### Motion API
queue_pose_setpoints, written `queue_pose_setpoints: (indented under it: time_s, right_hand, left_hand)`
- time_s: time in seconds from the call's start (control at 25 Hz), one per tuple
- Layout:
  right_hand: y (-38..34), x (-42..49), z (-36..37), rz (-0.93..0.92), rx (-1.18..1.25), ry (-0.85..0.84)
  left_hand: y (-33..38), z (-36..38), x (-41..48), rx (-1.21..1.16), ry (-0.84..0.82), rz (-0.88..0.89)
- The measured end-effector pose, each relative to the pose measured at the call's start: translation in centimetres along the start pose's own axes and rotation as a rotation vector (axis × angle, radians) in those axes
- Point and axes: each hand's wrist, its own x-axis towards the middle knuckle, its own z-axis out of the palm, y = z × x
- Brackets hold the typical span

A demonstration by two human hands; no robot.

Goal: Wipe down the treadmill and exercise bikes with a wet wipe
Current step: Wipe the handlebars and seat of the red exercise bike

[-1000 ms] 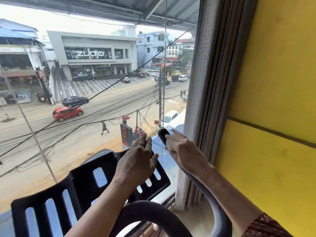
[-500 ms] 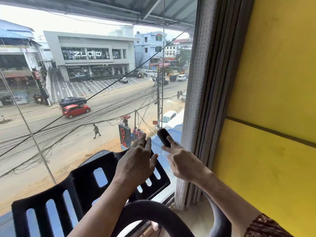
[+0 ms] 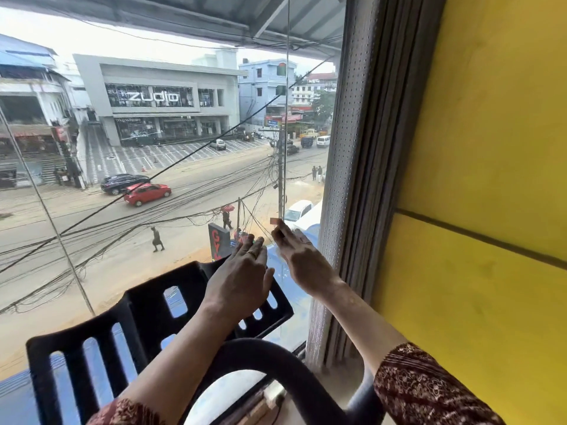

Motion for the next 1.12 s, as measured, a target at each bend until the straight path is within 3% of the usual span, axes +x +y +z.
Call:
queue_pose_setpoints:
  time_s: [0.16, 0.36, 0.44, 0.52, 0.68, 0.8, 0.92, 1.0, 1.12]
  right_hand:
    - [1.5, -4.9, -1.0, -0.096, -0.075, -0.191]
    - [1.2, -11.5, -5.0, 0.088, 0.141, -0.422]
    - [1.3, -14.2, -6.1, 0.183, 0.247, -0.428]
    - [0.9, -16.9, -6.4, 0.299, 0.397, -0.36]
    - [-4.1, -20.7, -4.7, 0.49, 0.523, 0.082]
    - [-9.3, -23.1, -3.9, 0.416, 0.622, 0.245]
    - [-8.9, -24.5, -3.2, 0.276, 0.6, 0.308]
    - [-6.2, -22.9, -2.8, 0.437, 0.697, 0.308]
    - [-3.9, -19.8, -3.2, 0.796, 1.052, 0.319]
  left_hand:
    - [1.2, 0.1, -0.4, -0.043, -0.116, 0.032]
    - [6.6, 0.4, -2.8, -0.112, -0.354, 0.115]
    - [8.3, 0.6, -4.1, -0.067, -0.388, 0.141]
    - [9.1, 0.6, -5.3, 0.018, -0.311, 0.177]
    - [9.5, 0.2, -7.9, -0.014, -0.098, 0.163]
    - [8.6, 0.8, -9.9, -0.135, 0.011, 0.212]
    - [8.1, 1.8, -10.8, -0.17, 0.069, 0.252]
    - [8.4, 1.7, -11.2, -0.196, 0.072, 0.219]
    - [9.2, 1.2, -11.9, -0.234, 0.076, 0.172]
